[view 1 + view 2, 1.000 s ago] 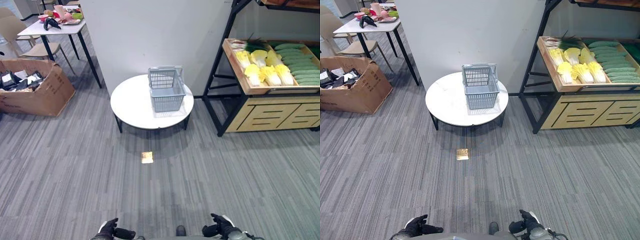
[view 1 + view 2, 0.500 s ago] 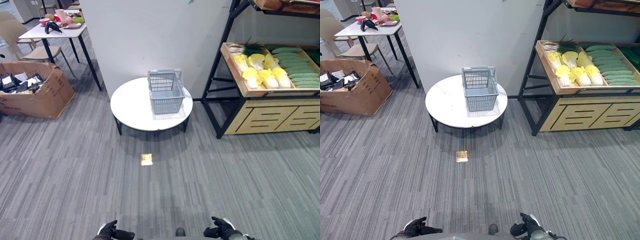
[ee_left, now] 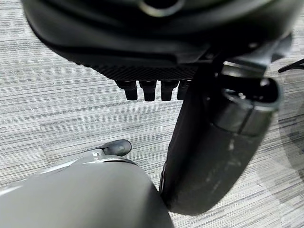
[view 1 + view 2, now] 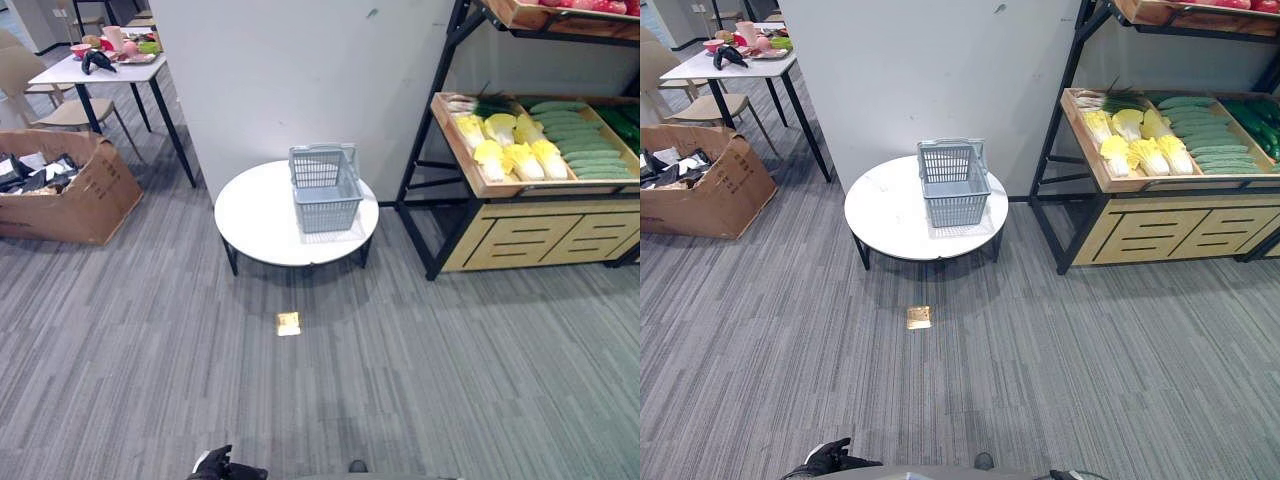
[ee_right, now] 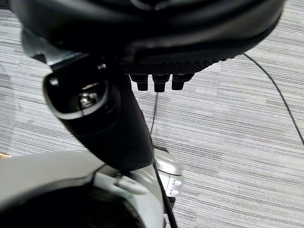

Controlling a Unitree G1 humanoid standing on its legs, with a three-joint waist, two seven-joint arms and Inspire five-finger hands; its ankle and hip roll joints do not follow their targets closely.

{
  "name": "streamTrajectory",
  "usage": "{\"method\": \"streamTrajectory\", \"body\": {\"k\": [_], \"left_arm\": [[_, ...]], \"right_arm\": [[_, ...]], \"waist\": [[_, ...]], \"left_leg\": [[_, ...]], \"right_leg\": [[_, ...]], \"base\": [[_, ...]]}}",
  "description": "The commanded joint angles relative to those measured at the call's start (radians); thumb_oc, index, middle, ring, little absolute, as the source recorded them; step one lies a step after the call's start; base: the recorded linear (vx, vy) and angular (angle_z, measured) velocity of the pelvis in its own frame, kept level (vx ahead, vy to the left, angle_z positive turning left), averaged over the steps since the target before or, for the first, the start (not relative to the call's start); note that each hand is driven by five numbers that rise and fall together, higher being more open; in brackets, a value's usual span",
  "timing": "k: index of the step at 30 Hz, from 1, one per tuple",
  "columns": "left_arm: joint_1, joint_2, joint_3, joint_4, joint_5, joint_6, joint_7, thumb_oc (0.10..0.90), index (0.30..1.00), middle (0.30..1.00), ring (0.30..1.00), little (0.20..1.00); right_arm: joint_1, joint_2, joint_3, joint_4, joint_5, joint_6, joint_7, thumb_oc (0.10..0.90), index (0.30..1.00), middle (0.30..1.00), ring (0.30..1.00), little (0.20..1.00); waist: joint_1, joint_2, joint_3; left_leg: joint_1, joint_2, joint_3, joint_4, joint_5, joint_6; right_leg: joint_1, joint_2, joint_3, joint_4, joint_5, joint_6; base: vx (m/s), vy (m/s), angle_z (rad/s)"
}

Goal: Get the vegetables into the basket

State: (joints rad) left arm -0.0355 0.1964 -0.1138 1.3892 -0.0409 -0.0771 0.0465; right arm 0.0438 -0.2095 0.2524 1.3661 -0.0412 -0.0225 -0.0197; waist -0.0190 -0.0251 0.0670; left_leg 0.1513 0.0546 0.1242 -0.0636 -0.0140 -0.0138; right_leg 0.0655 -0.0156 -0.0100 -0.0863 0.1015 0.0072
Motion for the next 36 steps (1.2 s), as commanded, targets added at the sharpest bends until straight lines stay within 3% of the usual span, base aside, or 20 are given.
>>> {"method": "streamTrajectory", "body": {"k": [1,13,17,19,23,25,27,28,32,34,36], "left_arm": [[0.018,-0.005,0.003,0.079,0.02,0.013,0.013,0.9,1.0,1.0,1.0,1.0],[0.002,0.01,0.005,0.075,0.006,0.012,0.024,0.9,1.0,1.0,1.0,1.0],[-0.012,0.022,-0.005,0.067,0.002,0.01,0.03,0.9,1.0,1.0,1.0,1.0],[-0.025,0.033,-0.007,0.065,-0.001,0.01,0.032,0.9,1.0,1.0,1.0,1.0],[-0.032,0.032,0.008,0.063,-0.027,0.009,0.034,0.9,1.0,1.0,1.0,1.0],[-0.039,0.031,0.024,0.057,-0.063,0.007,0.032,0.9,1.0,1.0,1.0,1.0],[-0.042,0.03,0.028,0.052,-0.081,0.002,0.036,0.9,1.0,1.0,1.0,1.0],[-0.046,0.032,0.023,0.045,-0.091,-0.004,0.039,0.9,1.0,1.0,1.0,1.0],[-0.036,0.025,0.007,0.028,-0.091,-0.009,0.039,0.9,1.0,1.0,1.0,1.0],[-0.023,0.009,0.002,0.019,-0.104,-0.017,0.045,0.9,1.0,1.0,1.0,1.0],[-0.02,0.0,-0.002,0.016,-0.103,-0.02,0.053,0.9,1.0,1.0,1.0,1.0]], "right_arm": [[-0.061,0.054,0.039,0.029,-0.001,-0.012,0.007,0.9,1.0,1.0,1.0,1.0],[-0.073,0.036,0.031,0.008,0.044,-0.017,0.008,0.9,1.0,1.0,1.0,1.0],[-0.085,0.018,0.024,-0.004,0.056,-0.022,0.0,0.9,1.0,1.0,1.0,1.0],[-0.092,0.009,0.02,-0.012,0.067,-0.025,-0.004,0.9,1.0,1.0,1.0,1.0],[-0.089,0.0,0.011,-0.013,0.074,-0.028,-0.011,0.9,1.0,1.0,1.0,1.0],[-0.085,-0.01,0.001,-0.017,0.077,-0.03,-0.016,0.9,1.0,1.0,1.0,1.0],[-0.083,-0.02,-0.007,-0.015,0.078,-0.032,-0.02,0.9,1.0,1.0,1.0,1.0],[-0.089,-0.029,-0.011,-0.012,0.084,-0.03,-0.024,0.9,1.0,1.0,1.0,1.0],[-0.089,-0.033,-0.009,-0.01,0.085,-0.029,-0.03,0.9,1.0,1.0,1.0,1.0],[-0.089,-0.04,-0.012,-0.007,0.079,-0.027,-0.036,0.9,1.0,1.0,1.0,1.0],[-0.089,-0.039,-0.016,-0.006,0.078,-0.029,-0.038,0.9,1.0,1.0,1.0,1.0]], "waist": [[-0.011,-0.036,0.013],[-0.011,-0.044,0.041],[-0.016,-0.04,0.069],[-0.024,-0.042,0.092],[-0.026,-0.055,0.114],[-0.024,-0.065,0.134],[-0.019,-0.064,0.151],[-0.018,-0.058,0.157],[-0.007,-0.049,0.151],[0.018,-0.019,0.142],[0.029,-0.012,0.134]], "left_leg": [[-0.026,-0.006,-0.042,-0.024,0.042,-0.007],[-0.046,0.012,-0.045,-0.024,0.059,-0.016],[-0.072,0.029,-0.048,-0.003,0.061,-0.018],[-0.118,0.041,-0.056,0.067,0.045,-0.022],[-0.187,0.038,-0.068,0.198,0.038,-0.034],[-0.262,0.029,-0.077,0.351,0.066,-0.047],[-0.301,0.015,-0.103,0.412,0.099,-0.048],[-0.344,-0.007,-0.116,0.375,0.104,-0.041],[-0.358,0.005,-0.114,0.237,0.106,-0.028],[-0.391,0.039,-0.158,0.07,0.215,-0.048],[-0.412,0.039,-0.175,0.013,0.229,-0.058]], "right_leg": [[0.018,-0.044,0.048,-0.001,-0.005,0.038],[-0.011,-0.03,0.049,0.022,-0.015,0.029],[-0.073,-0.013,0.042,0.128,-0.058,0.018],[-0.122,0.006,0.045,0.202,-0.092,0.007],[-0.127,0.004,0.046,0.202,-0.087,-0.007],[-0.115,-0.002,0.036,0.199,-0.083,-0.019],[-0.101,-0.004,0.035,0.2,-0.087,-0.026],[-0.093,-0.007,0.042,0.199,-0.093,-0.023],[-0.076,-0.007,0.064,0.188,-0.104,-0.012],[-0.029,0.003,0.1,0.175,-0.129,-0.002],[-0.005,0.002,0.124,0.166,-0.142,0.005]], "base": [[0.0,0.0,0.0],[0.0,-0.027,0.0],[-0.02,-0.075,0.0],[-0.02,-0.139,0.01],[0.01,-0.152,0.15],[0.04,-0.126,0.19],[0.1,-0.042,0.18],[0.16,0.047,0.12],[0.14,0.09,-0.15],[0.3,0.212,-0.01],[0.26,0.197,-0.15]]}}
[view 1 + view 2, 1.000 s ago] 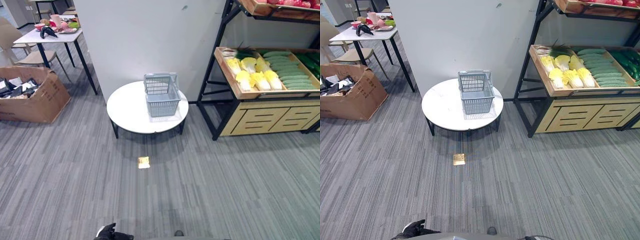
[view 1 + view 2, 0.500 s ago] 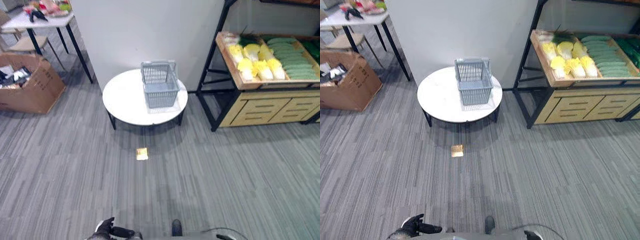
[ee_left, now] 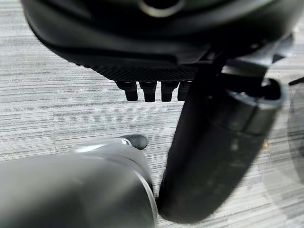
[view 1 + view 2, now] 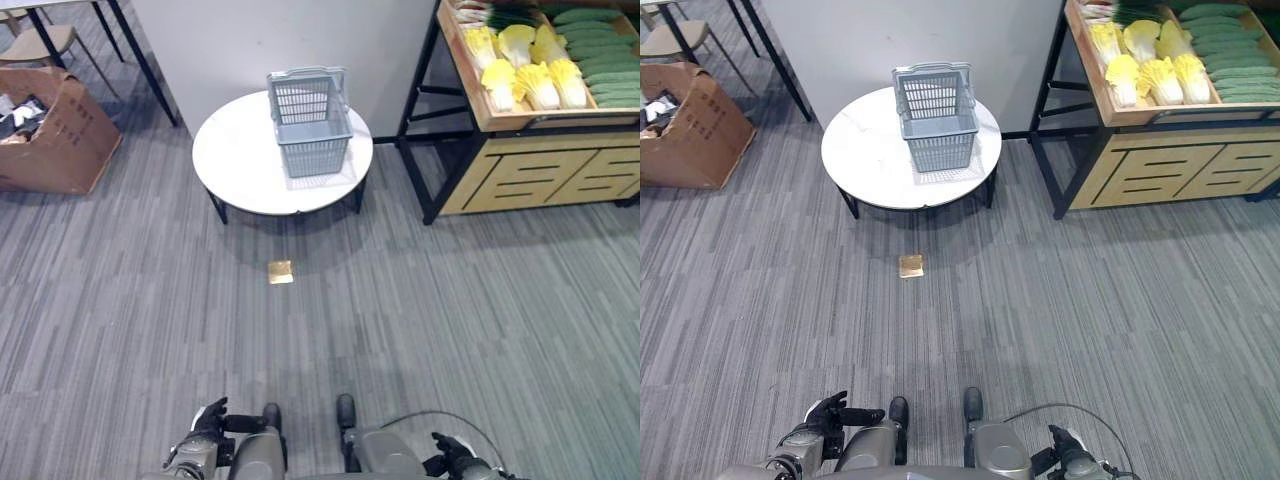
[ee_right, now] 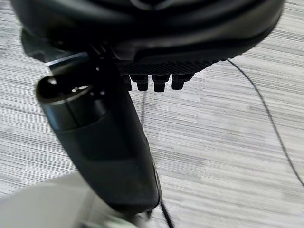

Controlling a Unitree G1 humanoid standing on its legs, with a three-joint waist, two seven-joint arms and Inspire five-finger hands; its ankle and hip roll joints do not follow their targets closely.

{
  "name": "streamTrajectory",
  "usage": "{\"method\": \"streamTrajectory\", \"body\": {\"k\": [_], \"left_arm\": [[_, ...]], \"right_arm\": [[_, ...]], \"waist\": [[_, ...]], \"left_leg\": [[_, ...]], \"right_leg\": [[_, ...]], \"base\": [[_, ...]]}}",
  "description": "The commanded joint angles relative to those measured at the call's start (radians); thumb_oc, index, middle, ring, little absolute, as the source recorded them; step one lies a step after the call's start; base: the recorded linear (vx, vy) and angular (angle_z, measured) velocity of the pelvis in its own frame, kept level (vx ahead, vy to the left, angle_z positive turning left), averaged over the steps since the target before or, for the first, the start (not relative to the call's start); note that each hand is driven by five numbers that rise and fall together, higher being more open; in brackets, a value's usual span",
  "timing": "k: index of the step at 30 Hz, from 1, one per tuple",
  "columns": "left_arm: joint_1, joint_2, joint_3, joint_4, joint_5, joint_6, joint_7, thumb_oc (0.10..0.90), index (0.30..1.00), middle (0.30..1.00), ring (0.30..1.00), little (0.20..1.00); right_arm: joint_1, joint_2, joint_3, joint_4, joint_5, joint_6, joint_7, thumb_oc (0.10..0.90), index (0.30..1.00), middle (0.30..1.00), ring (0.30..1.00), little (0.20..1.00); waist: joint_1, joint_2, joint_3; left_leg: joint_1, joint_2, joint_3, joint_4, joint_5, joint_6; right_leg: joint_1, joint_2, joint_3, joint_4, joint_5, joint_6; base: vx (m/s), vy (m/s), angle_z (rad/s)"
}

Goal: Get the vegetables into the basket

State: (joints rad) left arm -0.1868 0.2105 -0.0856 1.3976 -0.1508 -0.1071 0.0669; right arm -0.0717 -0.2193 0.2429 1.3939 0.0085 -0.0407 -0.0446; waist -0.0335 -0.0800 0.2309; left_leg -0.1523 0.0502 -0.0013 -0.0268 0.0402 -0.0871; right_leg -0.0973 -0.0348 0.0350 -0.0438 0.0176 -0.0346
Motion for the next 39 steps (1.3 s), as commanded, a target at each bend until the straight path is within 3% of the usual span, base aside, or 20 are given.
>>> {"method": "streamTrajectory", "body": {"k": [1,4,6,10,11,12,13,14,15,20,24,30,35,39], "left_arm": [[0.132,-0.014,-0.031,0.008,0.007,0.01,0.033,0.9,1.0,1.0,1.0,1.0],[0.144,-0.014,-0.036,-0.004,0.022,0.01,0.023,0.9,1.0,1.0,1.0,1.0],[0.144,-0.009,-0.059,-0.023,0.044,0.007,0.016,0.9,1.0,1.0,1.0,1.0],[0.126,0.011,-0.079,-0.051,0.059,0.006,0.011,0.9,1.0,1.0,1.0,1.0],[0.126,0.011,-0.079,-0.051,0.059,0.006,0.011,0.9,1.0,1.0,1.0,1.0],[0.121,0.014,-0.09,-0.063,0.067,0.006,0.01,0.9,1.0,1.0,1.0,1.0],[0.114,0.016,-0.096,-0.064,0.076,0.008,0.01,0.9,1.0,1.0,1.0,1.0],[0.114,0.016,-0.096,-0.064,0.076,0.008,0.01,0.9,1.0,1.0,1.0,1.0],[0.111,0.021,-0.096,-0.064,0.076,0.01,0.004,0.9,1.0,1.0,1.0,1.0],[0.11,0.026,-0.085,-0.054,0.081,0.015,-0.001,0.9,1.0,1.0,1.0,1.0],[0.106,0.034,-0.077,-0.039,0.085,0.015,0.001,0.9,1.0,1.0,1.0,1.0],[0.1,0.034,-0.052,-0.007,0.098,0.014,0.004,0.9,1.0,1.0,1.0,1.0],[0.121,0.03,-0.037,0.01,0.103,0.017,-0.003,0.9,1.0,1.0,1.0,1.0],[0.13,0.021,-0.033,0.02,0.098,0.019,-0.002,0.9,1.0,1.0,1.0,1.0]], "right_arm": [[0.027,-0.029,-0.007,-0.034,0.028,-0.011,-0.013,0.9,1.0,1.0,1.0,1.0],[0.039,-0.03,-0.027,-0.022,0.028,-0.01,-0.008,0.9,1.0,1.0,1.0,1.0],[0.046,-0.024,-0.034,-0.024,0.03,-0.007,-0.005,0.9,1.0,1.0,1.0,1.0],[0.027,-0.003,-0.011,-0.031,0.019,-0.002,0.005,0.9,1.0,1.0,1.0,1.0],[0.027,-0.003,-0.011,-0.03,0.019,-0.002,0.005,0.9,1.0,1.0,1.0,1.0],[0.019,0.0,-0.001,-0.038,0.014,-0.001,0.007,0.9,1.0,1.0,1.0,1.0],[0.008,0.008,0.01,-0.047,0.009,0.0,0.008,0.9,1.0,1.0,1.0,1.0],[0.008,0.008,0.01,-0.047,0.009,0.0,0.008,0.9,1.0,1.0,1.0,1.0],[-0.001,0.01,0.021,-0.057,0.001,0.001,0.011,0.9,1.0,1.0,1.0,1.0],[-0.006,0.01,0.024,-0.067,-0.007,0.0,0.012,0.9,1.0,1.0,1.0,1.0],[-0.014,0.006,0.024,-0.066,-0.009,-0.005,0.009,0.9,1.0,1.0,1.0,1.0],[-0.024,0.004,0.023,-0.068,-0.012,-0.002,0.008,0.9,1.0,1.0,1.0,1.0],[0.003,0.0,0.025,-0.064,-0.026,0.0,0.015,0.9,1.0,1.0,1.0,1.0],[0.005,-0.008,0.032,-0.074,-0.033,-0.005,0.021,0.9,1.0,1.0,1.0,1.0]], "waist": [[0.044,0.038,-0.026],[0.048,0.041,-0.05],[0.045,0.027,-0.061],[0.048,-0.003,-0.059],[0.049,-0.003,-0.059],[0.05,-0.011,-0.057],[0.054,-0.015,-0.051],[0.054,-0.015,-0.051],[0.057,-0.007,-0.045],[0.049,0.003,-0.039],[0.036,0.009,-0.028],[0.001,-0.008,-0.002],[-0.002,-0.012,-0.017],[-0.008,0.007,-0.044]], "left_leg": [[-0.099,0.04,-0.047,-0.029,0.175,0.016],[-0.062,0.045,0.006,-0.013,0.174,0.028],[-0.065,0.029,0.033,0.027,0.145,0.049],[-0.071,0.002,0.077,0.076,0.09,0.088],[-0.071,0.002,0.078,0.077,0.09,0.088],[-0.066,-0.014,0.088,0.083,0.07,0.104],[-0.048,-0.03,0.1,0.084,0.045,0.119],[-0.047,-0.03,0.1,0.084,0.045,0.119],[-0.022,-0.037,0.107,0.082,0.029,0.136],[0.067,-0.06,0.112,0.062,-0.013,0.155],[0.128,-0.067,0.091,0.053,-0.047,0.149],[0.231,-0.084,0.039,0.067,-0.12,0.128],[0.287,-0.081,0.005,0.079,-0.159,0.11],[0.318,-0.033,-0.021,0.076,-0.13,0.079]], "right_leg": [[0.163,0.017,0.08,0.124,-0.062,0.047],[0.214,-0.016,0.102,0.113,-0.079,0.07],[0.217,-0.054,0.108,0.122,-0.067,0.093],[0.161,-0.092,0.14,0.18,0.036,0.134],[0.161,-0.092,0.141,0.18,0.035,0.134],[0.141,-0.099,0.146,0.215,0.087,0.146],[0.114,-0.107,0.126,0.263,0.141,0.15],[0.114,-0.108,0.126,0.263,0.141,0.15],[0.085,-0.106,0.083,0.353,0.175,0.143],[0.028,-0.11,-0.029,0.418,0.169,0.12],[-0.047,-0.096,-0.103,0.319,0.108,0.111],[-0.126,-0.122,-0.091,0.064,0.21,0.151],[-0.113,-0.117,-0.083,0.064,0.22,0.148],[-0.105,-0.079,-0.117,0.11,0.183,0.118]], "base": [[0.3,0.234,-0.45],[0.32,0.321,-0.59],[0.19,0.263,-0.76],[0.12,0.21,-0.26],[0.13,0.225,-0.38],[0.19,0.318,-0.42],[0.19,0.317,-0.36],[0.2,0.329,-0.44],[0.16,0.241,-0.31],[0.16,0.183,-0.12],[0.21,0.038,0.04],[0.28,-0.096,0.32],[0.22,-0.106,0.44],[0.22,-0.203,0.21]]}}
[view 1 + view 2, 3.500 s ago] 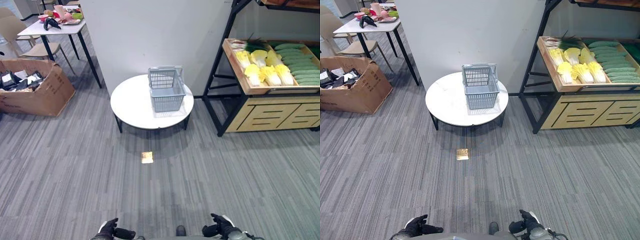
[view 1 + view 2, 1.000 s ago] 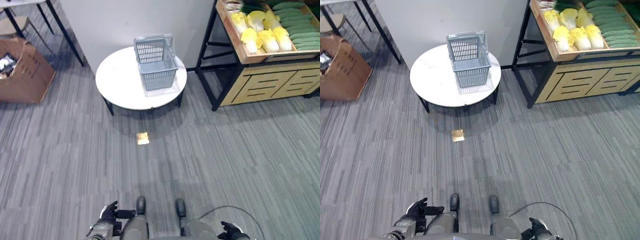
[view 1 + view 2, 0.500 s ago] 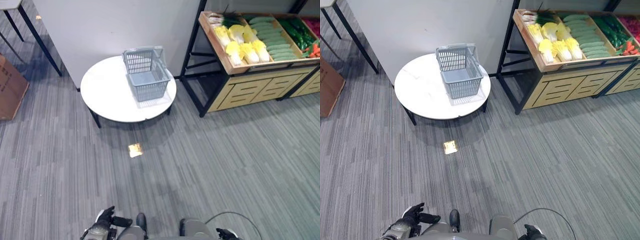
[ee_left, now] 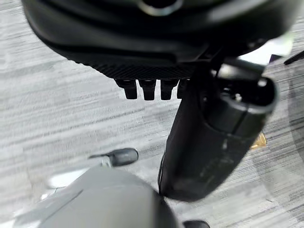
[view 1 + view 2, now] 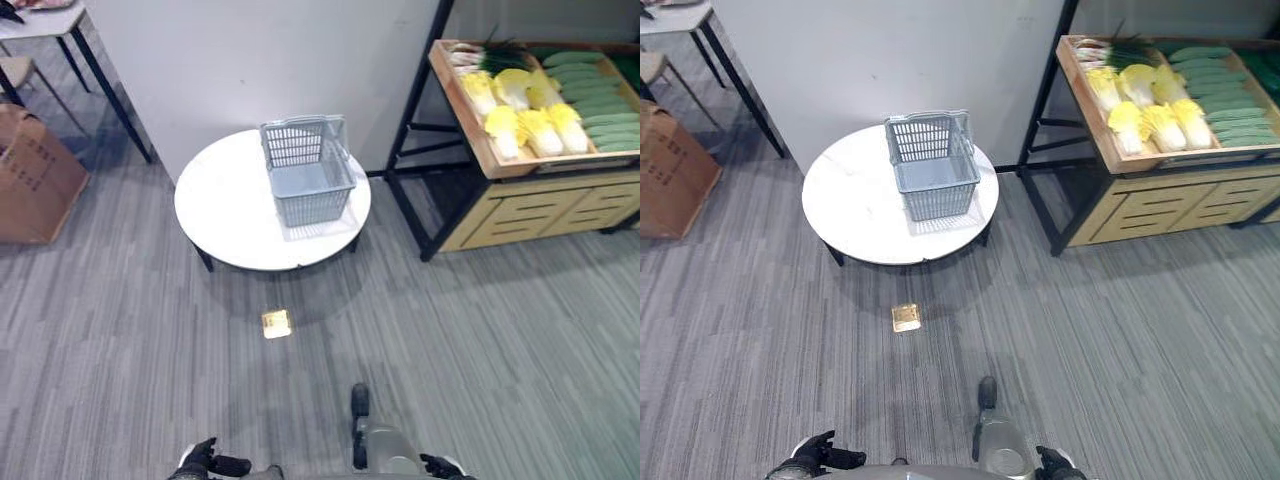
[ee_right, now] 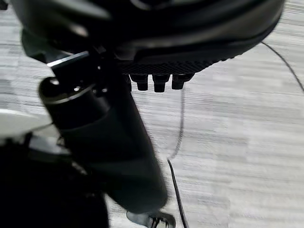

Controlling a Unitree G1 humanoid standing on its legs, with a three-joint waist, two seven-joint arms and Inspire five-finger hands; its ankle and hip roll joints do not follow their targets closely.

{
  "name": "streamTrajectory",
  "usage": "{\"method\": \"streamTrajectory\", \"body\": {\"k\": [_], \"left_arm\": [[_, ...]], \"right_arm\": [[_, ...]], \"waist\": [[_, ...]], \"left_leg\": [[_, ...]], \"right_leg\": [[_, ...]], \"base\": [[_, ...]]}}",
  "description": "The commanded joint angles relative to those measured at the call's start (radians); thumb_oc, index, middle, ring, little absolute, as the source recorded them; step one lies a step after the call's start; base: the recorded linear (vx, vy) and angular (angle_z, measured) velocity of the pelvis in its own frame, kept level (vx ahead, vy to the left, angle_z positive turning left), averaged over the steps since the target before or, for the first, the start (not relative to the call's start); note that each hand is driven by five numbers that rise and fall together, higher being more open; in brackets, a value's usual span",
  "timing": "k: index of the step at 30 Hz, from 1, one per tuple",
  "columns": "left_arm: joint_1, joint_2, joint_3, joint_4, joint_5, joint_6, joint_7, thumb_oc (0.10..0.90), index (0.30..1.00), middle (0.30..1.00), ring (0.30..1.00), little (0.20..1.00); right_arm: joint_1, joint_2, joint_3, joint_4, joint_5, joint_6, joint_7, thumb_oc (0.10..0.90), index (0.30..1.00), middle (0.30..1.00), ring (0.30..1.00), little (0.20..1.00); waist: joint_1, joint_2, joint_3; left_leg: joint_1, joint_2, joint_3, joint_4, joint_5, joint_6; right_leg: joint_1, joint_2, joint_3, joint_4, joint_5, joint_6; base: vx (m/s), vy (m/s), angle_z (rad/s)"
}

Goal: Get the vegetables into the basket

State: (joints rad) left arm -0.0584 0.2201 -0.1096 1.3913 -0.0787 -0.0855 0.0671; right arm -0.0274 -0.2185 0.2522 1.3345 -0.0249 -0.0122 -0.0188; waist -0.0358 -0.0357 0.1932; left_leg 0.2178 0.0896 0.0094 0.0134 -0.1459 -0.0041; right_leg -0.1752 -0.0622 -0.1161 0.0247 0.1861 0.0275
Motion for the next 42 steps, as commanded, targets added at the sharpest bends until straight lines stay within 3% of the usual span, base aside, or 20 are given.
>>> {"method": "streamTrajectory", "body": {"k": [1,3,5,7,9,10,11,13,14,15,19,23,26,28,33,38,39,42], "left_arm": [[0.004,0.009,-0.012,0.028,0.026,-0.002,-0.004,0.9,1.0,1.0,1.0,1.0],[0.002,0.004,-0.01,0.029,0.021,-0.002,-0.002,0.9,1.0,1.0,1.0,1.0],[-0.013,0.002,-0.021,0.011,0.004,-0.004,0.0,0.9,1.0,1.0,1.0,1.0],[-0.019,0.003,-0.024,0.004,-0.01,-0.005,0.005,0.9,1.0,1.0,1.0,1.0],[-0.019,0.003,-0.024,0.004,-0.01,-0.005,0.005,0.9,1.0,1.0,1.0,1.0],[-0.022,-0.003,-0.031,-0.016,-0.028,-0.01,0.015,0.9,1.0,1.0,1.0,1.0],[-0.021,-0.004,-0.031,-0.016,-0.028,-0.01,0.016,0.9,1.0,1.0,1.0,1.0],[-0.013,-0.013,-0.034,-0.028,-0.033,-0.014,0.023,0.9,1.0,1.0,1.0,1.0],[-0.011,-0.017,-0.037,-0.032,-0.035,-0.016,0.029,0.9,1.0,1.0,1.0,1.0],[-0.003,-0.022,-0.042,-0.041,-0.036,-0.02,0.039,0.9,1.0,1.0,1.0,1.0],[0.011,-0.022,-0.03,-0.021,-0.018,-0.018,0.04,0.9,1.0,1.0,1.0,1.0],[0.015,-0.013,-0.038,-0.019,0.005,-0.014,0.041,0.9,1.0,1.0,1.0,1.0],[0.006,0.002,-0.049,-0.031,0.019,-0.016,0.034,0.9,1.0,1.0,1.0,1.0],[-0.008,0.021,-0.053,-0.047,0.022,-0.016,0.032,0.9,1.0,1.0,1.0,1.0],[-0.02,0.027,-0.059,-0.05,0.025,-0.011,0.025,0.9,1.0,1.0,1.0,1.0],[-0.022,0.032,-0.058,-0.045,0.033,-0.006,0.018,0.9,1.0,1.0,1.0,1.0],[-0.023,0.041,-0.053,-0.041,0.033,-0.005,0.018,0.9,1.0,1.0,1.0,1.0],[-0.026,0.044,-0.053,-0.035,0.037,-0.005,0.02,0.9,1.0,1.0,1.0,1.0]], "right_arm": [[-0.04,-0.013,0.023,-0.012,0.0,-0.033,-0.007,0.9,1.0,1.0,1.0,1.0],[-0.04,-0.018,0.024,-0.017,0.004,-0.038,-0.006,0.9,1.0,1.0,1.0,1.0],[-0.042,-0.034,0.026,-0.018,0.014,-0.042,-0.014,0.9,1.0,1.0,1.0,1.0],[-0.035,-0.044,0.02,-0.008,0.019,-0.04,-0.017,0.9,1.0,1.0,1.0,1.0],[-0.035,-0.044,0.02,-0.008,0.019,-0.04,-0.017,0.9,1.0,1.0,1.0,1.0],[-0.029,-0.051,-0.005,0.013,0.036,-0.034,-0.024,0.9,1.0,1.0,1.0,1.0],[-0.029,-0.051,-0.005,0.013,0.036,-0.034,-0.024,0.9,1.0,1.0,1.0,1.0],[-0.021,-0.057,-0.013,0.018,0.035,-0.031,-0.029,0.9,1.0,1.0,1.0,1.0],[-0.018,-0.059,-0.014,0.02,0.031,-0.03,-0.033,0.9,1.0,1.0,1.0,1.0],[-0.013,-0.062,-0.015,0.017,0.027,-0.03,-0.041,0.9,1.0,1.0,1.0,1.0],[-0.005,-0.057,-0.035,0.023,0.028,-0.035,-0.045,0.9,1.0,1.0,1.0,1.0],[0.009,-0.046,-0.048,0.029,0.032,-0.033,-0.047,0.9,1.0,1.0,1.0,1.0],[0.012,-0.038,-0.053,0.037,0.028,-0.026,-0.04,0.9,1.0,1.0,1.0,1.0],[-0.01,-0.022,-0.031,0.021,0.02,-0.026,-0.033,0.9,1.0,1.0,1.0,1.0],[-0.038,-0.013,-0.008,0.001,0.007,-0.021,-0.033,0.9,1.0,1.0,1.0,1.0],[-0.046,-0.017,0.003,0.0,-0.005,-0.02,-0.031,0.9,1.0,1.0,1.0,1.0],[-0.048,-0.019,0.013,-0.003,-0.018,-0.02,-0.029,0.9,1.0,1.0,1.0,1.0],[-0.051,-0.018,0.022,-0.003,-0.03,-0.02,-0.029,0.9,1.0,1.0,1.0,1.0]], "waist": [[-0.007,-0.035,-0.011],[-0.011,-0.026,-0.015],[-0.007,-0.038,0.009],[-0.002,-0.049,0.027],[-0.003,-0.048,0.027],[0.014,-0.052,0.037],[0.015,-0.051,0.039],[0.027,-0.041,0.032],[0.032,-0.026,0.026],[0.051,-0.004,0.022],[0.071,0.009,0.0],[0.072,-0.004,-0.014],[0.066,-0.033,-0.021],[0.07,-0.054,-0.016],[0.078,-0.062,-0.003],[0.07,-0.045,0.005],[0.074,-0.048,0.005],[0.067,-0.049,0.007]], "left_leg": [[-0.054,-0.065,-0.036,0.038,0.056,-0.011],[-0.068,-0.045,-0.042,0.088,0.094,-0.036],[-0.175,-0.033,-0.037,0.315,0.197,-0.076],[-0.233,-0.033,-0.025,0.398,0.23,-0.075],[-0.233,-0.032,-0.025,0.4,0.228,-0.075],[-0.331,-0.051,0.0,0.321,0.192,-0.047],[-0.328,-0.05,0.001,0.323,0.189,-0.047],[-0.353,-0.046,0.005,0.189,0.172,-0.036],[-0.374,-0.026,0.001,0.113,0.214,-0.041],[-0.419,0.029,-0.006,-0.009,0.324,-0.064],[-0.418,0.063,0.037,-0.092,0.37,-0.08],[-0.391,0.049,0.084,-0.067,0.354,-0.063],[-0.399,0.008,0.109,0.003,0.29,-0.027],[-0.408,-0.022,0.138,0.046,0.245,-0.003],[-0.384,-0.05,0.16,0.05,0.204,0.029],[-0.306,-0.073,0.163,0.012,0.177,0.057],[-0.277,-0.073,0.169,-0.009,0.169,0.057],[-0.252,-0.068,0.158,-0.025,0.163,0.046]], "right_leg": [[-0.022,-0.047,0.028,0.042,0.006,0.052],[-0.015,-0.03,0.019,0.054,-0.02,0.035],[0.02,-0.021,0.008,0.065,-0.06,-0.006],[0.048,-0.025,0.005,0.067,-0.08,-0.022],[0.048,-0.025,0.004,0.068,-0.081,-0.022],[0.089,-0.04,0.008,0.056,-0.099,-0.013],[0.092,-0.039,0.008,0.057,-0.1,-0.013],[0.117,-0.044,0.018,0.045,-0.115,0.002],[0.126,-0.04,0.025,0.042,-0.124,0.005],[0.172,-0.036,0.045,0.025,-0.146,0.013],[0.258,-0.047,0.09,0.014,-0.189,0.032],[0.278,-0.087,0.101,0.032,-0.186,0.052],[0.27,-0.139,0.12,0.058,-0.109,0.077],[0.225,-0.169,0.139,0.093,-0.009,0.094],[0.176,-0.191,0.112,0.178,0.08,0.097],[0.119,-0.176,0.038,0.295,0.07,0.084],[0.092,-0.188,-0.027,0.267,0.058,0.082],[0.07,-0.179,-0.066,0.194,0.031,0.086]], "base": [[0.21,-0.242,0.07],[0.19,-0.238,0.04],[0.2,-0.318,0.05],[0.13,-0.169,0.21],[0.11,-0.045,0.07],[0.18,-0.044,0.14],[0.27,-0.015,0.31],[0.22,0.094,0.33],[0.4,0.241,0.1],[0.32,0.208,0.08],[0.37,0.229,-0.3],[0.33,0.302,-0.56],[0.21,0.261,-0.26],[0.16,0.264,-0.16],[0.13,0.227,-0.17],[0.15,0.198,-0.12],[0.16,0.079,-0.08],[0.15,-0.035,-0.05]]}}
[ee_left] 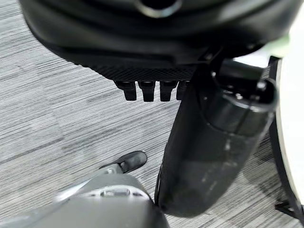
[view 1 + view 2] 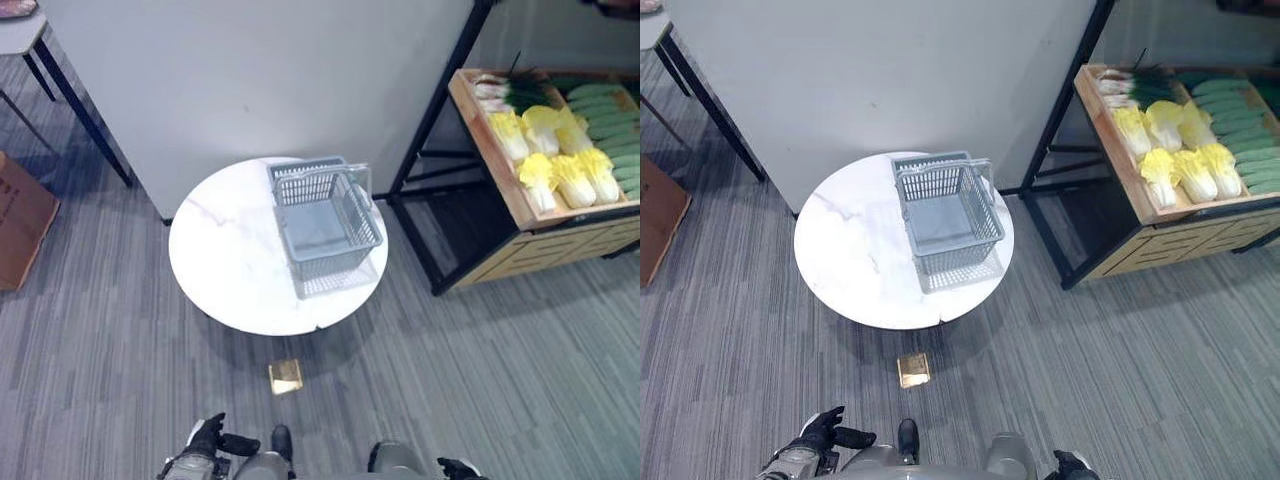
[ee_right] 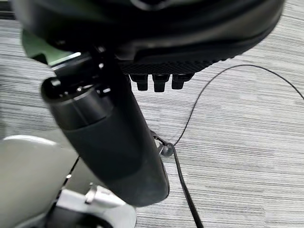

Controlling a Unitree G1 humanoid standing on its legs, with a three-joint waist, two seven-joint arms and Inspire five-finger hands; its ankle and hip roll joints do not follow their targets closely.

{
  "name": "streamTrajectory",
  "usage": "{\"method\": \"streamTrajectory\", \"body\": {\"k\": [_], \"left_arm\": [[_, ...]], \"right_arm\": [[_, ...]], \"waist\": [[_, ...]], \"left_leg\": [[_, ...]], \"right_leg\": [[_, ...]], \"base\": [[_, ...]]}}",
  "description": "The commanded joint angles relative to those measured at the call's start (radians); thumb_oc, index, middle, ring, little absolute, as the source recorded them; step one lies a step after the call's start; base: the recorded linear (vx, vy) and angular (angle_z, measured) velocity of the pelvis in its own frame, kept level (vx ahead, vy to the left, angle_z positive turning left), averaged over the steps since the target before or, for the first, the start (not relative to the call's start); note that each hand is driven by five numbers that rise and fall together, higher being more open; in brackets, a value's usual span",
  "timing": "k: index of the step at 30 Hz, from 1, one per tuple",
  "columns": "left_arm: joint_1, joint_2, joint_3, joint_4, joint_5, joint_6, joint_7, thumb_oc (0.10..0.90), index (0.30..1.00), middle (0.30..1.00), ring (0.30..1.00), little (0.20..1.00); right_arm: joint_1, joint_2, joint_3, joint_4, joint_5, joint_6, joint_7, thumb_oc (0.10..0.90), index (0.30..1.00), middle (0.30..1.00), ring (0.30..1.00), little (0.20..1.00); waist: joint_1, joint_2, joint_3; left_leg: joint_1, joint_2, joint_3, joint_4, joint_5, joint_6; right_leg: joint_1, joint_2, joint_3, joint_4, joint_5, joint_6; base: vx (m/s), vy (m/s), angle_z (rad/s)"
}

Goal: Get the vegetables into the basket

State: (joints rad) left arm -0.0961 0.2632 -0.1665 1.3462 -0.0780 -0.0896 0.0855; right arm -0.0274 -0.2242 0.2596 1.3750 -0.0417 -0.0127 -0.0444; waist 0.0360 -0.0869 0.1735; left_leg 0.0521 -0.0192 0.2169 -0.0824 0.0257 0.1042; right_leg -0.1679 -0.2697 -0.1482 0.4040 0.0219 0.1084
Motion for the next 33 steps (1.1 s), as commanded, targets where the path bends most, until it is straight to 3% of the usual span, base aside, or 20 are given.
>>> {"method": "streamTrajectory", "body": {"k": [1,7,15,20,24,27,33], "left_arm": [[0.01,0.002,0.005,0.013,0.036,0.0,0.002,0.9,1.0,1.0,1.0,1.0],[0.006,-0.005,0.0,0.019,0.048,-0.007,0.001,0.9,1.0,1.0,1.0,1.0],[0.023,-0.032,0.018,0.016,0.006,-0.01,-0.005,0.9,1.0,1.0,1.0,1.0],[0.004,-0.051,-0.016,-0.013,-0.007,-0.018,-0.009,0.9,1.0,1.0,1.0,1.0],[0.004,-0.055,-0.024,-0.014,0.0,-0.018,0.001,0.9,1.0,1.0,1.0,1.0],[0.008,-0.059,-0.039,-0.011,0.017,-0.021,0.012,0.9,1.0,1.0,1.0,1.0],[0.013,-0.049,-0.043,-0.001,0.04,-0.021,-0.003,0.9,1.0,1.0,1.0,1.0]], "right_arm": [[-0.053,-0.012,0.014,-0.044,-0.011,-0.019,-0.003,0.9,1.0,1.0,1.0,1.0],[-0.06,-0.008,0.028,-0.04,-0.007,-0.023,0.001,0.9,1.0,1.0,1.0,1.0],[-0.074,-0.031,0.045,-0.072,0.0,-0.037,0.006,0.9,1.0,1.0,1.0,1.0],[-0.065,-0.061,0.017,-0.052,0.024,-0.04,-0.008,0.9,1.0,1.0,1.0,1.0],[-0.054,-0.066,0.005,-0.037,0.025,-0.034,-0.011,0.9,1.0,1.0,1.0,1.0],[-0.043,-0.068,-0.003,-0.017,0.018,-0.03,-0.015,0.9,1.0,1.0,1.0,1.0],[-0.044,-0.054,-0.03,-0.011,0.022,-0.026,-0.012,0.9,1.0,1.0,1.0,1.0]], "waist": [[-0.008,0.002,0.03],[-0.043,0.004,0.065],[-0.023,0.026,0.04],[-0.025,0.032,0.059],[-0.028,0.034,0.051],[-0.024,0.05,0.041],[-0.029,0.054,0.036]], "left_leg": [[-0.079,0.041,-0.054,0.07,-0.01,-0.064],[-0.024,0.033,-0.141,0.124,-0.076,-0.092],[-0.035,0.07,-0.192,0.171,-0.066,-0.145],[-0.114,0.083,-0.216,0.286,0.003,-0.183],[-0.126,0.103,-0.208,0.181,0.008,-0.175],[-0.148,0.122,-0.21,0.085,0.067,-0.18],[-0.102,0.086,-0.158,0.06,0.039,-0.147]], "right_leg": [[0.049,0.034,-0.031,-0.208,0.194,0.008],[-0.022,0.082,0.077,-0.346,0.193,0.017],[0.041,0.116,0.013,-0.374,0.149,-0.02],[0.091,0.123,-0.038,-0.386,0.115,-0.051],[0.107,0.112,-0.043,-0.404,0.112,-0.039],[0.119,0.106,-0.024,-0.406,0.105,-0.026],[0.115,0.077,0.036,-0.4,0.122,-0.004]], "base": [[0.18,-0.082,0.09],[0.21,-0.124,0.41],[0.1,-0.209,0.5],[0.02,-0.147,0.18],[0.05,0.027,0.39],[0.12,0.136,0.2],[0.07,0.22,-0.44]]}}
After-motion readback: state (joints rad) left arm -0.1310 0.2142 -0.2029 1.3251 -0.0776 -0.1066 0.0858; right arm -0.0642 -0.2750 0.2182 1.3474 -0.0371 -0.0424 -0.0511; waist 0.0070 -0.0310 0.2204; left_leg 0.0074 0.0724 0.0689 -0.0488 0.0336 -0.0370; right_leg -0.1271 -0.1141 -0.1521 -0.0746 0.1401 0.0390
